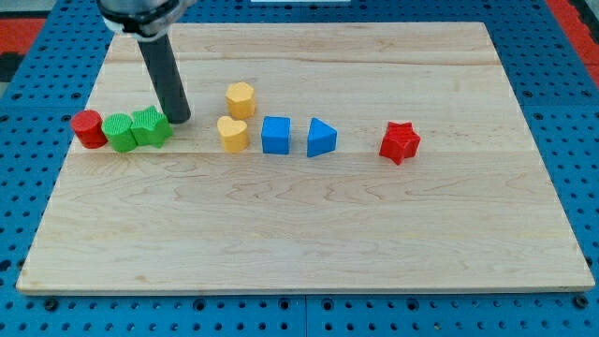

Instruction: Move green star to the bottom of the yellow heart

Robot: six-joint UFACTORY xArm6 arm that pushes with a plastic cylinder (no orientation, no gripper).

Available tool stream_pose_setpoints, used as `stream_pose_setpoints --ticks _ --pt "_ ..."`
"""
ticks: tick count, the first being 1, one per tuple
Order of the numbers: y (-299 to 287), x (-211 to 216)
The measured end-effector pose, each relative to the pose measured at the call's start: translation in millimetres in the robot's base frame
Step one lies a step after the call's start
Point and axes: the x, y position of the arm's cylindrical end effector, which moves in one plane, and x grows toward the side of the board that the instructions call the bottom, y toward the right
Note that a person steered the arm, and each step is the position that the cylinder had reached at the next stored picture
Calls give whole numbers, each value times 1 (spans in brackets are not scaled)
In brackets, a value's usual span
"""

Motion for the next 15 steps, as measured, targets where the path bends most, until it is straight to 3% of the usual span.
stream_pose_setpoints --ticks 2,5,7,9,10,13,14,15 --pt "-60 -30" --pt "-48 -27" --pt "-84 -23" --pt "-50 36" --pt "-3 37" --pt "49 57" --pt "14 57" --pt "-18 17"
